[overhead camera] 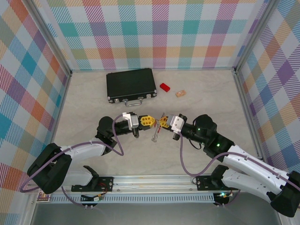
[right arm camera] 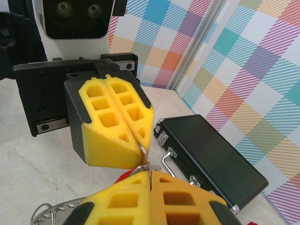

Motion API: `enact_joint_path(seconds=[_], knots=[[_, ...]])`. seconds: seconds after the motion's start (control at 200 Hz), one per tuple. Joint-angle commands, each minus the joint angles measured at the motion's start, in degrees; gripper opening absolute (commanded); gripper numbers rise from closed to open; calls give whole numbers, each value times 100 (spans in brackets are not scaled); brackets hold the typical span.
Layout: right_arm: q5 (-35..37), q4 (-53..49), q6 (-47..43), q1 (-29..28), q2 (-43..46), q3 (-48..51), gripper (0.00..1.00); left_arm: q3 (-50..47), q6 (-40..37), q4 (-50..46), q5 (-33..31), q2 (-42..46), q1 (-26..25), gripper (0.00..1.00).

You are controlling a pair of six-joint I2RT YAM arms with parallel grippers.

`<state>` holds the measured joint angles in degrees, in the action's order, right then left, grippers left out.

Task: Put the keys on the keyring

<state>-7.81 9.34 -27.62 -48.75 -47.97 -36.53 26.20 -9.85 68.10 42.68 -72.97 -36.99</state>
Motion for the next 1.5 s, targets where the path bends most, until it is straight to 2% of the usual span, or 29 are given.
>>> enact_joint_path(seconds=[0.0,0.41,1.035,1.5], knots=[[-150,123,89,23,-15,-152,0,132,12,274,-47,119,-14,0],[-112,157,107,19,-28,-148,0,163,35,255,96,108,-26,0],[155,261,116,31,20,-90,0,131,-8,261,-15,114,-27,0],[-170,50,33,32,-61,-162,0,167,0,212,50,89,-27,0]])
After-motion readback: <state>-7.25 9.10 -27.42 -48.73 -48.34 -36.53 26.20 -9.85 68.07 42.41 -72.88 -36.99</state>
